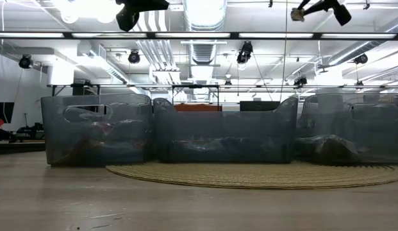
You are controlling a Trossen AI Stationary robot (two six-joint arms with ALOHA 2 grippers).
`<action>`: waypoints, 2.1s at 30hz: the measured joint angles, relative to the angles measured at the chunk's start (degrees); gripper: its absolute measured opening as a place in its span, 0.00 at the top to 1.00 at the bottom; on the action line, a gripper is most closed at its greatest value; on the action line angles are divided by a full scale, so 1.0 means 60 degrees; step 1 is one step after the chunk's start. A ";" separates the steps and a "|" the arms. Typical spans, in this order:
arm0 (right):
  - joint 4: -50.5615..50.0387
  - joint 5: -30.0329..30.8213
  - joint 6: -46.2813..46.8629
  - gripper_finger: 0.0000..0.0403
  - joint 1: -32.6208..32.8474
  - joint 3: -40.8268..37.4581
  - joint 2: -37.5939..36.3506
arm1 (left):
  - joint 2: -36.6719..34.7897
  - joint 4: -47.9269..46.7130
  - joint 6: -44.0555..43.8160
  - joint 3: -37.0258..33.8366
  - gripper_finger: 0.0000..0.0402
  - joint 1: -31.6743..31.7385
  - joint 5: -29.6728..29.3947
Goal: Pick and place Granola Bars by type
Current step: Put the orange granola bar into the right black bin
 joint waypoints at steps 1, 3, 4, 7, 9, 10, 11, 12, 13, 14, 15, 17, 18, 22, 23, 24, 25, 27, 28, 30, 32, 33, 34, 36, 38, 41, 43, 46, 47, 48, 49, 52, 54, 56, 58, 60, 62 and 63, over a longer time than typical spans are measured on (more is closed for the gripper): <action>0.0013 -0.0166 -0.0231 0.89 -0.0004 0.0000 -0.0074 | 0.0000 0.0000 0.0002 0.0000 1.00 0.0000 -0.0002; 0.0027 -0.0511 -0.0759 0.89 -0.0007 0.0000 -0.0207 | 0.0000 0.0000 0.0004 0.0000 1.00 0.0000 0.0000; 0.0023 -0.0686 -0.1007 0.89 -0.0007 0.0000 -0.0272 | 0.0000 0.0000 0.0004 0.0000 1.00 0.0000 -0.0004; 0.0034 -0.1241 -0.1569 0.89 0.0000 0.0000 -0.0432 | 0.0000 0.0000 0.0007 0.0000 1.00 0.0000 -0.0010; 0.0072 -0.1527 -0.1890 0.89 0.0000 0.0000 -0.0518 | 0.0000 0.0000 0.0007 0.0000 1.00 0.0000 -0.0064; 0.0120 -0.1670 -0.2064 0.89 0.0000 0.0000 -0.0550 | 0.0000 0.0000 0.0007 0.0000 1.00 0.0000 -0.0082; 0.0221 -0.1849 -0.2279 0.89 -0.0004 0.0000 -0.0560 | 0.0000 0.0000 0.0009 0.0000 1.00 0.0000 -0.0088; 0.0350 -0.2083 -0.2480 0.89 -0.0004 0.0000 -0.0575 | 0.0000 0.0000 0.0011 0.0000 1.00 0.0002 -0.0091; 0.0468 -0.2341 -0.2710 0.89 0.0000 0.0000 -0.0621 | 0.0000 0.0000 0.0011 0.0000 1.00 0.0000 -0.0091; 0.0589 -0.2598 -0.2936 0.89 -0.0002 0.0000 -0.0661 | 0.0000 0.0000 0.0011 0.0000 1.00 0.0000 -0.0091; 0.0725 -0.2844 -0.3153 0.89 0.0000 0.0000 -0.0685 | 0.0000 0.0000 0.0011 0.0000 1.00 0.0000 -0.0091; 0.0996 -0.3241 -0.3528 0.89 0.0000 0.0004 -0.0717 | 0.0000 0.0000 0.0011 0.0000 1.00 0.0000 -0.0098; 0.1044 -0.3418 -0.3623 0.89 0.0000 0.0004 -0.0745 | 0.0000 0.0000 0.0014 0.0000 1.00 0.0000 -0.0098; 0.1201 -0.4082 -0.4155 0.89 -0.0004 0.0001 -0.0806 | 0.0000 0.0000 0.0015 0.0000 1.00 0.0000 -0.0110; 0.1217 -0.4289 -0.4268 0.89 -0.0004 0.0003 -0.0828 | 0.0000 0.0000 0.0015 0.0000 1.00 0.0000 -0.0113; 0.1232 -0.4490 -0.4336 0.89 -0.0004 0.0000 -0.0848 | 0.0000 0.0000 0.0015 0.0000 1.00 0.0000 -0.0113; 0.1239 -0.4701 -0.4402 0.89 -0.0004 0.0000 -0.0862 | 0.0000 0.0000 0.0015 0.0000 1.00 0.0000 -0.0113; 0.1247 -0.5143 -0.4565 0.89 0.0000 0.0000 -0.0876 | 0.0000 0.0000 0.0015 0.0000 1.00 0.0000 -0.0114; 0.1250 -0.5354 -0.4613 0.89 0.0000 0.0000 -0.0902 | 0.0000 0.0000 0.0015 0.0000 1.00 0.0000 -0.0117; 0.1263 -0.5724 -0.4747 0.89 0.0000 0.0000 -0.0928 | 0.0000 0.0000 0.0015 0.0000 1.00 0.0000 -0.0117; 0.1272 -0.6005 -0.4809 0.89 0.0000 0.0000 -0.0958 | 0.0000 0.0000 0.0015 0.0000 1.00 0.0000 -0.0114; 0.1265 -0.6087 -0.4811 0.89 0.0000 0.0000 -0.0971 | 0.0000 0.0000 0.0018 0.0000 1.00 0.0000 -0.0113; 0.1260 -0.6141 -0.4813 0.89 0.0000 0.0012 -0.0988 | 0.0000 0.0000 0.0015 0.0000 1.00 0.0000 -0.0117; 0.1258 -0.6170 -0.4817 0.89 0.0000 0.0107 -0.0990 | 0.0000 0.0000 0.0017 0.0000 1.00 0.0000 -0.0117; 0.1271 -0.6169 -0.4817 0.89 0.0000 0.0227 -0.0970 | 0.0000 0.0000 0.0015 0.0000 1.00 0.0000 -0.0117; 0.1272 -0.6183 -0.4819 0.89 0.0023 0.0422 -0.0975 | 0.0000 0.0000 0.0015 0.0000 1.00 0.0000 -0.0122; 0.1265 -0.6195 -0.4838 0.89 0.0091 0.0554 -0.0975 | 0.0000 -0.0002 0.0015 0.0000 1.00 0.0000 -0.0178; 0.1258 -0.6202 -0.4843 0.89 0.0247 0.0752 -0.0975 | 0.0000 0.0000 0.0015 0.0000 1.00 0.0004 -0.0178; 0.1261 -0.6203 -0.4843 0.89 0.0314 0.0807 -0.0975 | 0.0000 0.0000 0.0018 0.0000 1.00 0.0002 -0.0178; 0.1266 -0.6207 -0.4840 0.89 0.0385 0.0849 -0.0977 | 0.0000 0.0000 0.0018 0.0000 1.00 0.0000 -0.0178; 0.1261 -0.6209 -0.4819 0.89 0.0457 0.0884 -0.0979 | 0.0000 0.0000 0.0018 0.0000 1.00 0.0002 -0.0178; 0.1261 -0.6226 -0.4736 0.89 0.0684 0.0925 -0.0975 | 0.0000 -0.0001 0.0018 0.0000 1.00 0.0001 -0.0186; 0.1254 -0.6221 -0.4732 0.89 0.0823 0.0925 -0.0975 | 0.0000 0.0000 0.0017 0.0000 1.00 0.0004 -0.0189; 0.1257 -0.6201 -0.4724 0.89 0.0984 0.0925 -0.0968 | 0.0000 -0.0003 0.0018 0.0000 1.00 0.0004 -0.0189; 0.1258 -0.6197 -0.4709 0.89 0.1177 0.0925 -0.0961 | 0.0000 0.0000 0.0015 0.0000 1.00 0.0004 -0.0189; 0.1263 -0.6196 -0.4649 0.89 0.1425 0.0925 -0.0960 | 0.0000 -0.0001 0.0017 0.0000 1.00 0.0002 -0.0189; 0.1350 -0.6206 -0.4512 0.89 0.1716 0.0925 -0.0957 | 0.0000 0.0000 0.0018 0.0000 1.00 0.0002 -0.0188; 0.1487 -0.6263 -0.4475 0.89 0.1882 0.0925 -0.0953 | 0.0000 0.0000 0.0018 0.0000 1.00 0.0004 -0.0189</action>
